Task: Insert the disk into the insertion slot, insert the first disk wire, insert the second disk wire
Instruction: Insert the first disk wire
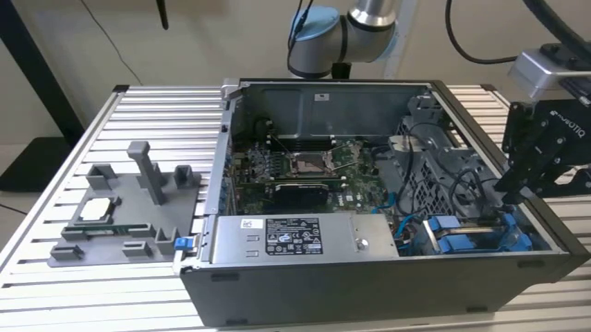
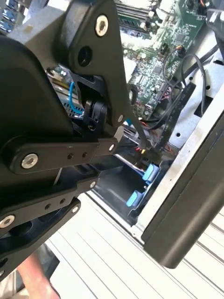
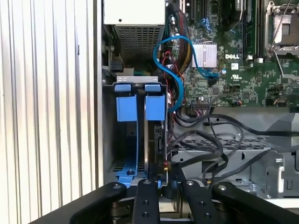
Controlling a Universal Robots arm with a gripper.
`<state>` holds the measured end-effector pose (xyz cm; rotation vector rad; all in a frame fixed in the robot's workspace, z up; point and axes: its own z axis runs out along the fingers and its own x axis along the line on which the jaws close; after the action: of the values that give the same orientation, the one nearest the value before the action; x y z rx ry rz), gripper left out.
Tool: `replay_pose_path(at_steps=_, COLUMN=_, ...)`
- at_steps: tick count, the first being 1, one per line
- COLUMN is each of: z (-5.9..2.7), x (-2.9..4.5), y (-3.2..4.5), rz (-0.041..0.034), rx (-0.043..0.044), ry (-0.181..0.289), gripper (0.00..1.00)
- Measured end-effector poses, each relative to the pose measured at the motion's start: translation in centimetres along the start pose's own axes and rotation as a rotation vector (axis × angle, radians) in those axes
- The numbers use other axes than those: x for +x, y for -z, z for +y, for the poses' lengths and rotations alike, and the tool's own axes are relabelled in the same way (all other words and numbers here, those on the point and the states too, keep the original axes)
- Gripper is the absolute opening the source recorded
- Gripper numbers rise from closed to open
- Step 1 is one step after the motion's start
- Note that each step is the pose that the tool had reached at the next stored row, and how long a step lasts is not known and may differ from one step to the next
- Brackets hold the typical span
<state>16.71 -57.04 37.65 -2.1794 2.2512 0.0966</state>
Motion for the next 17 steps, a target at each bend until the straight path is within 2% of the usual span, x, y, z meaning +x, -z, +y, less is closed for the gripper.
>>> replay_pose_path(at_steps=2, z=0.01, x=-0.01, y=0.36, rz=-0.0003, rx=0.0000, ry=0.000, gripper=1.00)
replay_pose_path(at_steps=9, z=-0.06, x=-0.02, y=0.38, rz=-0.0003, rx=0.0000, ry=0.000, gripper=1.00)
replay_pose_path(at_steps=17, z=-1.08, x=-0.08, y=0.27, rz=-0.0022, rx=-0.0004, ry=0.000, gripper=1.00)
